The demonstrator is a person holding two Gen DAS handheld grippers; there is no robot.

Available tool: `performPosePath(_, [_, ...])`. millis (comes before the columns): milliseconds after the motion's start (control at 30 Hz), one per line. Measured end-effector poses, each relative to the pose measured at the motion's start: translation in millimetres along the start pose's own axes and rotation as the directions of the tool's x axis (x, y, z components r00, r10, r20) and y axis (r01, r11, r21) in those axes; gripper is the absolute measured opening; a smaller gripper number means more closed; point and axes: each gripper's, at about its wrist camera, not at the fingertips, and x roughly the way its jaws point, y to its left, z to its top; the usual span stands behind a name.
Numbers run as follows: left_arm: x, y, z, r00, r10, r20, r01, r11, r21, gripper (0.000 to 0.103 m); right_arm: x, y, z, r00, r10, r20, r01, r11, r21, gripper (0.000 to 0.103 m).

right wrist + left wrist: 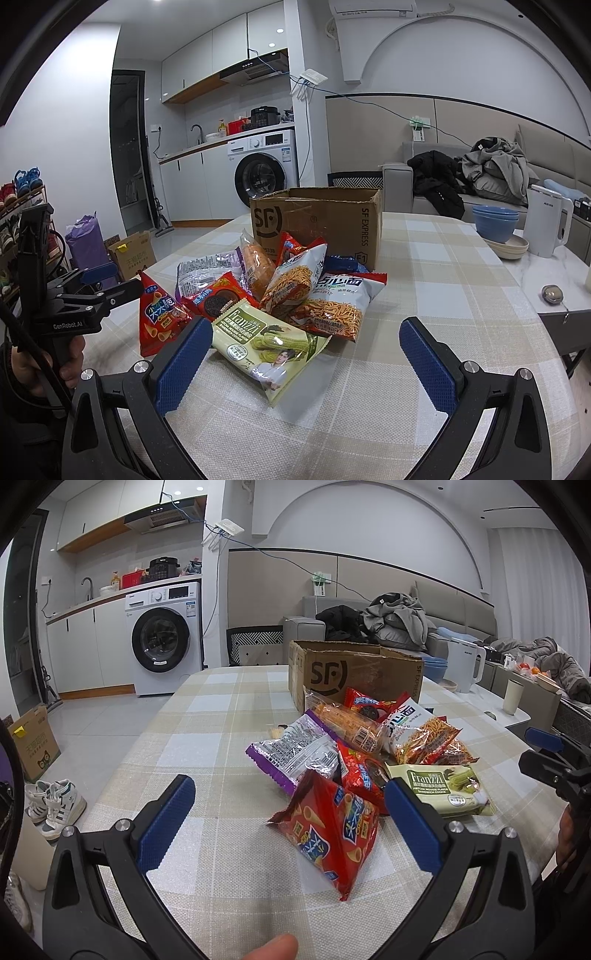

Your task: Organize snacks

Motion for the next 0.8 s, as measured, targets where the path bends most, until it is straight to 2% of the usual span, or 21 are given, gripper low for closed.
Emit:
performPosePath(367, [3.0,-0.4,-0.9,1.000,0.010,-0.002,-0.010,1.000,0.005,0.102,10.2,0.2,-0.8,1.000,0.000,-0.017,0.000,1.000,-0.002,0.103])
performPosePath(800, [7.6,-4.8,0.4,1.000,0.017,-0.016,-0.017,0.999,0.036,0.102,21.4,2.1,3.7,0.997,0.019,-0.081,-0.020,1.000,-0.013,0.103])
